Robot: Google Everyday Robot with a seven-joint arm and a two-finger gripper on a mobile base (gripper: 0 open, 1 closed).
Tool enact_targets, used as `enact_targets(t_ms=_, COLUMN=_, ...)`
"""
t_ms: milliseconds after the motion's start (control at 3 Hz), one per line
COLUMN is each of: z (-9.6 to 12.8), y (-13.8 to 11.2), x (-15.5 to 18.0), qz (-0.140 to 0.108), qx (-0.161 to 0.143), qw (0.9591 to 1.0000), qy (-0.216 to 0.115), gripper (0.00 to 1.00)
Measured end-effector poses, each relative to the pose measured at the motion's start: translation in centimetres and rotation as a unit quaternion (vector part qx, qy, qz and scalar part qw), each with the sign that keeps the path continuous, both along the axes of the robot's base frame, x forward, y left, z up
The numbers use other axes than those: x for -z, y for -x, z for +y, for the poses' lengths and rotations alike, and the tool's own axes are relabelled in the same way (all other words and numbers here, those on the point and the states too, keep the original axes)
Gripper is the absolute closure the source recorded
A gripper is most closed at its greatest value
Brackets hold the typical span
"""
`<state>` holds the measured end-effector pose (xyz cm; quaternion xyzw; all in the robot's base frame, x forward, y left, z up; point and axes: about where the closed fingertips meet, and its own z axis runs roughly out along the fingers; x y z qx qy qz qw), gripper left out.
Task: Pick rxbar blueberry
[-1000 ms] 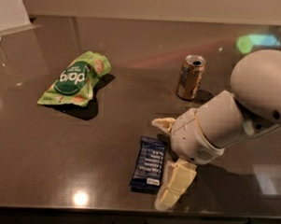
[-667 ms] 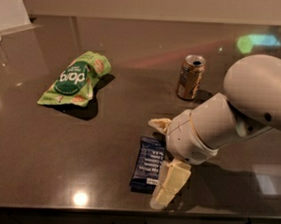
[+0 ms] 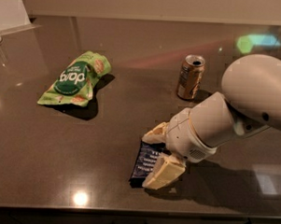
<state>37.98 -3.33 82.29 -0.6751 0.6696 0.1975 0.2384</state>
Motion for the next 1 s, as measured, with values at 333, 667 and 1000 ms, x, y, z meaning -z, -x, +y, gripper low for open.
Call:
enact_targets(t_ms=333, z=-0.4, y=0.0, x=-0.4, qz=-0.004, qx=0.003, qw=1.0000, qy=0.000, gripper=0.65)
enact_targets(t_ms=667, z=-1.0, y=-0.3, x=-1.5, qz=-0.008, qx=0.013, qw=0.9999, qy=0.001, gripper=0.88)
enact_targets(t_ms=1000, z=-1.7, y=-1.2, x=-3.7, qz=-0.010, qx=0.027, qw=0.9996, qy=-0.005, gripper=1.00)
